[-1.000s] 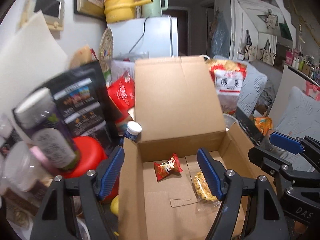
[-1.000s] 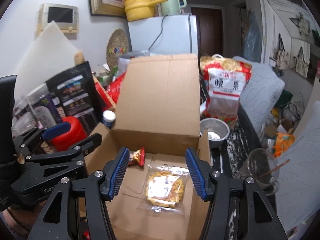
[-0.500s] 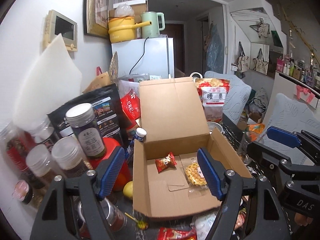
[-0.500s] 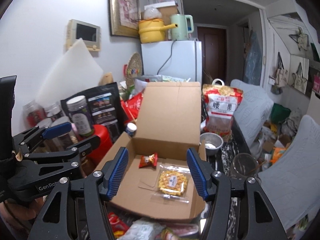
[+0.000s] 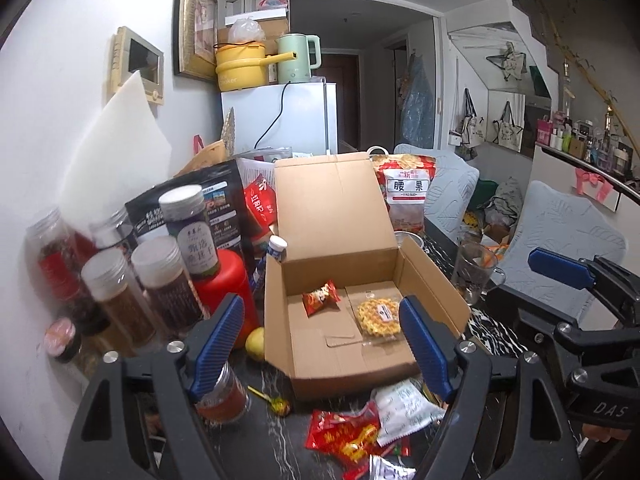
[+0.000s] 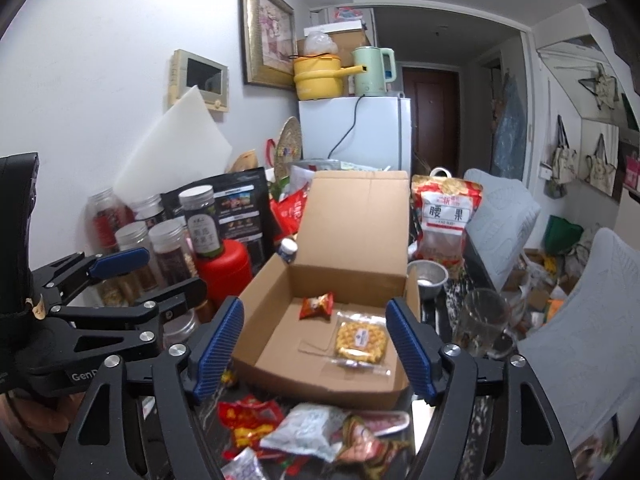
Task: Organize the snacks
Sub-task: 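Withdraw both grippers from the box back toward the snack pile, then grasp the yellow lollipop with the left gripper while the right gripper grasps the GOZKI bag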
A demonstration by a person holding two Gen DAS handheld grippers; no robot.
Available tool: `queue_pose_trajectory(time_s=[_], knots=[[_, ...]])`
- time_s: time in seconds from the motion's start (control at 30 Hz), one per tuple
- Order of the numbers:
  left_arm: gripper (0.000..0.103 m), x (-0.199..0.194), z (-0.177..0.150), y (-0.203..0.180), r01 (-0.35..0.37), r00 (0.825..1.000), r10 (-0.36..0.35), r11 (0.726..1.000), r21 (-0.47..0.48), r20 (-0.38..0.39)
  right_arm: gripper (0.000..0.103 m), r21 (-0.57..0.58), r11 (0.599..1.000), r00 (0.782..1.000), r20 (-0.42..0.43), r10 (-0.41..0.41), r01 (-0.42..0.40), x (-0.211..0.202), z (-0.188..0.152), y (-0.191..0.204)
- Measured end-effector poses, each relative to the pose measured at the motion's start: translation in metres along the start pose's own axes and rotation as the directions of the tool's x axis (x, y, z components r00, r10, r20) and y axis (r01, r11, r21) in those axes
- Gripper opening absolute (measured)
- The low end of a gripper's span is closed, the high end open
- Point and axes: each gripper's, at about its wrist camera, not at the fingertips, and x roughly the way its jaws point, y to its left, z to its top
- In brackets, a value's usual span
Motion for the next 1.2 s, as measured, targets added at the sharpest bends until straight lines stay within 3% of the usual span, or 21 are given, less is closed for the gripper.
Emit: queue_pose_trajectory(time_s=[0.17,0.53,0.93,1.2], knots=[[0.08,-0.011,-0.019,0.002,0.017,1.0,-0.017,1.0,-0.012,0.003,0.074,0.006,1.0,1.0,-0.016,0.007,-0.007,-0.005,-0.018,0.005],[0.08,0.002,-0.06,0.018,0.026,0.997,-0.029,0.999,-0.045,-0.07,0.074,0.021,1.0,0.996,-0.083,0.013,-0.011,0.004,-0.064,0.013],[0.08,0.044,-0.105,0.034,0.021,0.985,-0.036,0.996,-0.092,-0.167,0.074,0.038,0.999,0.985,-0.172,0.031,-0.025,0.039,-0.108,0.019],[0.08,0.088,-0.124,0.05,-0.025,0.975,0.0,0.994,-0.108,-0.224,0.074,0.07,0.997,0.977,-0.209,0.047,-0.033,0.063,-0.125,0.016]])
